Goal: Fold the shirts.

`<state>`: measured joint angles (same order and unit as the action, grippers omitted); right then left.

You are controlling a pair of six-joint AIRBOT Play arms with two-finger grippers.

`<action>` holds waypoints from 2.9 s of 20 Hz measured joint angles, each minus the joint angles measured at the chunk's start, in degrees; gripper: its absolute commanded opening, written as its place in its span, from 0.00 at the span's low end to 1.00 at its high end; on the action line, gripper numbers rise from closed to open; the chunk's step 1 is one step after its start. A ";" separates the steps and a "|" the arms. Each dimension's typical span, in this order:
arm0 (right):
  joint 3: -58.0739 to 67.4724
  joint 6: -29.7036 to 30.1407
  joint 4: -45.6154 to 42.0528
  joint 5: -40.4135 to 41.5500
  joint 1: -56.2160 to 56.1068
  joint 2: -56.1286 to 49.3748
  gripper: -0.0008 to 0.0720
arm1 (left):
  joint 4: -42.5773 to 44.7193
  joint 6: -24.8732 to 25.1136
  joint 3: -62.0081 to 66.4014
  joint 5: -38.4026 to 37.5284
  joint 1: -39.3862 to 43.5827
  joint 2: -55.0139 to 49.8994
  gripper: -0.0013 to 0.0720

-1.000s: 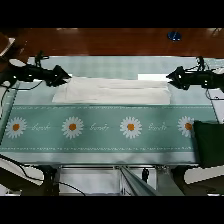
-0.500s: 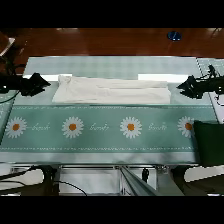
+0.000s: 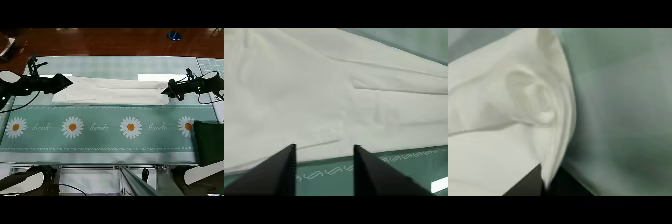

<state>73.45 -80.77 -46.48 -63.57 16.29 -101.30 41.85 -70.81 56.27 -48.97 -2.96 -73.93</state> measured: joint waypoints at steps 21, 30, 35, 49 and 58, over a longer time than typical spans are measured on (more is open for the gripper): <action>-19.91 0.13 -3.89 -12.13 0.76 64.48 0.05 | -2.86 -5.97 32.65 5.64 46.10 -32.68 0.04; -20.35 -0.74 -0.90 -10.69 -1.11 65.77 0.05 | -3.02 -10.95 37.57 -2.10 46.80 -35.89 0.04; -18.56 -1.33 0.55 -4.57 -12.72 57.75 0.05 | 6.82 -11.28 32.98 -11.74 28.57 -23.58 0.04; 14.64 -2.21 6.29 8.92 -39.85 4.07 0.12 | 8.70 -10.86 -23.98 -7.26 -3.61 40.46 0.04; 21.00 -0.76 14.73 -1.31 -35.34 -1.99 0.58 | 3.58 -10.88 -38.07 -3.85 -3.78 47.82 0.05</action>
<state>94.45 -81.54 -31.75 -64.88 -19.05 -103.28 45.43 -81.69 18.20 -52.82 -6.74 -26.11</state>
